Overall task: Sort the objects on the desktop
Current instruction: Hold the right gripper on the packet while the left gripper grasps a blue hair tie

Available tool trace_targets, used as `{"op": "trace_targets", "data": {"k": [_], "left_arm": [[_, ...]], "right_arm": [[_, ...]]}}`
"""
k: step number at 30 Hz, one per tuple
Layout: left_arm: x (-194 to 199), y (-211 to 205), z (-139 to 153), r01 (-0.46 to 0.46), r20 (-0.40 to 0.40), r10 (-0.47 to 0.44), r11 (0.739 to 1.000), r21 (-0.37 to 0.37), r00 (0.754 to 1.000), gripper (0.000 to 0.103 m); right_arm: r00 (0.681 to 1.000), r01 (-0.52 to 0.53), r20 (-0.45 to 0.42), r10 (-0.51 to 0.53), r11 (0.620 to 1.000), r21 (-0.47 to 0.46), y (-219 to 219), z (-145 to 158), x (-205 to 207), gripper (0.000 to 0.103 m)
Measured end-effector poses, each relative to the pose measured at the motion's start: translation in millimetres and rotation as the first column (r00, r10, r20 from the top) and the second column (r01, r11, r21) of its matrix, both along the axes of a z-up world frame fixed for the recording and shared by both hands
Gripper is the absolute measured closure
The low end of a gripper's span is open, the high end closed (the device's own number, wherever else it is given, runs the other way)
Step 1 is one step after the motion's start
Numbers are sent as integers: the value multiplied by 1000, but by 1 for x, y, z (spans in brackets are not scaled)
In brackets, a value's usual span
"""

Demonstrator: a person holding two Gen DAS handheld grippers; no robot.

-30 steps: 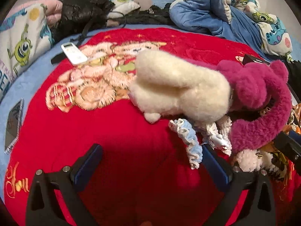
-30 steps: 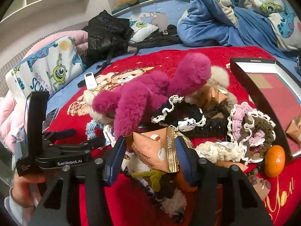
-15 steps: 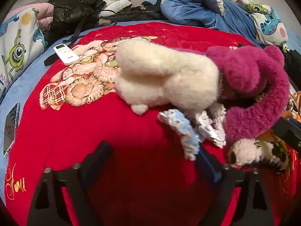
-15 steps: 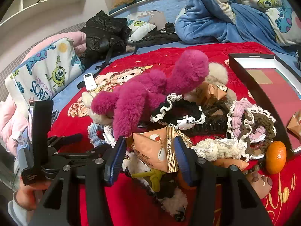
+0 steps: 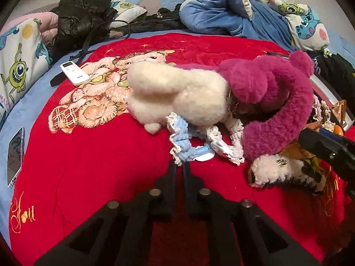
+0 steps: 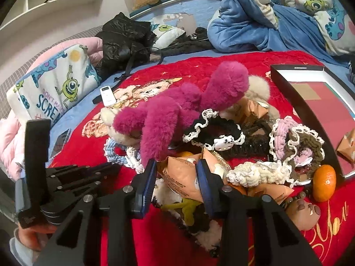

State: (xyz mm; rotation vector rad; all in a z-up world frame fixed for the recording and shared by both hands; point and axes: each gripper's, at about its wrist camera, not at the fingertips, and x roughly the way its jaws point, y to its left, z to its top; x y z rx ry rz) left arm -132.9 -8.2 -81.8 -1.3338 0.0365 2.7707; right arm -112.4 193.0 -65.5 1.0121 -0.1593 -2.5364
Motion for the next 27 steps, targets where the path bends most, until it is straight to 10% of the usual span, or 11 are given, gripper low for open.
{"op": "trace_targets", "data": {"k": [27], "left_arm": [[18, 10, 14, 51, -76, -49, 998, 25, 996, 100]], "right_arm": [[1000, 10, -10, -10, 1000, 6, 2, 6, 4, 69]]}}
